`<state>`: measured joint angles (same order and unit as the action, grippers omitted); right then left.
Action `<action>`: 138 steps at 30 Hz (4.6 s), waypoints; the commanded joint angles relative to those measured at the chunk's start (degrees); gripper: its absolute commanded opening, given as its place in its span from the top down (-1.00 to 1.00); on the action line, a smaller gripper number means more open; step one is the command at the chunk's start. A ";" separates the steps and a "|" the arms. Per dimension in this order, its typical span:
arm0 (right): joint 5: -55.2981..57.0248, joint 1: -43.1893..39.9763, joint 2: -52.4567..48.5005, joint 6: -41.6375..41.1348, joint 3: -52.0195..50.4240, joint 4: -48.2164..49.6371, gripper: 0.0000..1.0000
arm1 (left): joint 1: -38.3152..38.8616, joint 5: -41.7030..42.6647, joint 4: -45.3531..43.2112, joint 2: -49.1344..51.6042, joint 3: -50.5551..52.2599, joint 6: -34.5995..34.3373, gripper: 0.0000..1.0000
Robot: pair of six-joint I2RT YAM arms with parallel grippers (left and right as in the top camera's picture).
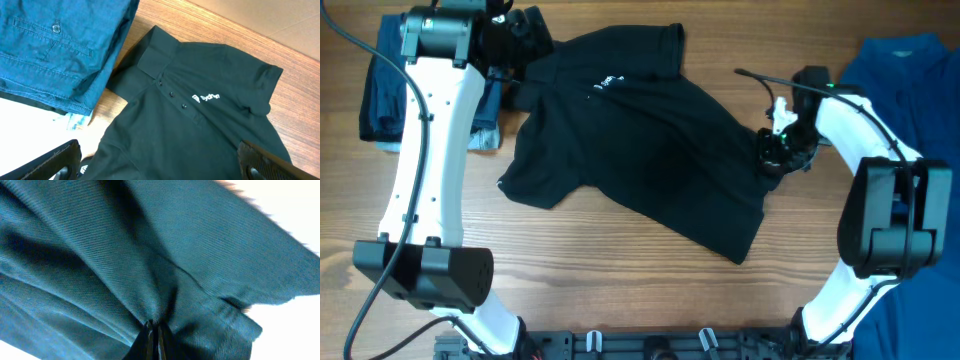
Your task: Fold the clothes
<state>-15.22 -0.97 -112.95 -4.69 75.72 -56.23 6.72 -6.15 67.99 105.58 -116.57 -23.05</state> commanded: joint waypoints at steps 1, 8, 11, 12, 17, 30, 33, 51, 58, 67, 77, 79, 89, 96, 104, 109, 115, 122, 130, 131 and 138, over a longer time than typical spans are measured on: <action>1.49 2.86 0.31 -2.01 -0.33 -0.22 0.81 | -0.13 -0.13 0.00 0.20 0.31 0.26 -0.99; 10.14 3.98 0.31 -6.78 -0.15 0.94 0.39 | -0.15 -0.13 -0.02 0.20 0.31 0.28 -0.99; 9.70 3.72 0.46 -4.26 3.37 -3.10 0.39 | -0.15 -0.13 -0.02 0.20 0.31 0.26 -1.00; 9.77 3.52 0.50 -4.28 4.72 -4.50 0.38 | -0.15 -0.13 -0.02 0.20 0.31 0.26 -0.99; 9.68 1.31 0.79 -4.59 10.34 -8.57 0.47 | -0.13 -0.13 0.00 0.20 0.31 0.26 -0.99; 12.31 -0.50 0.66 -10.86 5.03 -1.11 0.84 | -0.13 -0.13 0.02 0.20 0.31 0.28 -0.99; 12.02 -0.48 0.66 -12.41 1.70 1.07 0.89 | -0.15 -0.13 0.02 0.20 0.31 0.28 -1.00; 24.00 -0.63 -0.02 -12.13 -9.64 34.95 0.91 | -0.13 -0.13 0.00 0.20 0.31 0.28 -0.99; 22.77 -3.93 -7.85 -10.08 -9.53 48.57 0.92 | -0.13 -0.13 -0.02 0.20 0.31 0.26 -0.99; 18.67 -7.72 -2.97 -4.09 6.56 32.44 0.92 | -0.13 -0.13 -0.11 0.20 0.31 0.24 -0.99; -0.94 -6.84 -0.35 -4.46 11.39 4.57 0.91 | -0.13 -0.13 -0.09 0.20 0.31 0.24 -1.00; -0.96 -5.86 -1.11 -4.42 7.96 6.78 0.91 | -0.13 -0.13 -0.09 0.20 0.31 0.24 -1.00; -2.27 -3.63 -4.55 -4.52 -0.15 14.45 0.92 | -0.13 -0.11 0.00 0.20 0.31 0.24 -1.00; 2.97 -3.58 -12.07 -4.52 -0.33 20.13 0.91 | -0.13 -0.11 0.00 0.20 0.31 0.24 -0.99; 13.99 -6.03 -15.54 -5.95 -0.31 34.10 0.92 | -0.13 -0.13 0.00 0.20 0.31 0.26 -1.00; 17.42 -9.75 -16.09 -5.95 -0.31 44.48 0.92 | -0.13 -0.13 0.00 0.20 0.31 0.26 -0.99; 17.03 -13.25 -16.17 -5.75 0.13 59.89 0.91 | -0.13 -0.13 -0.48 0.20 0.31 0.26 -1.00; 9.07 -13.35 -13.77 -2.91 15.82 51.28 0.58 | -0.13 -0.11 -3.52 0.20 0.31 0.28 -0.94; 9.18 -13.35 2.60 -3.02 37.81 3.69 -0.61 | -0.70 -2.73 2.25 -0.28 0.31 0.24 -0.83; 9.16 -13.35 4.68 -3.72 37.81 -0.46 -0.62 | -0.98 -3.52 3.08 -0.61 0.31 0.24 -0.84; 2.86 -13.22 10.21 -5.99 37.44 -24.98 -0.61 | -5.62 2.75 8.92 -0.35 0.33 0.33 -0.99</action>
<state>-8.14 -14.15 -101.27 -9.43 113.82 -76.99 3.38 -8.03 74.98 105.54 -116.55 -23.05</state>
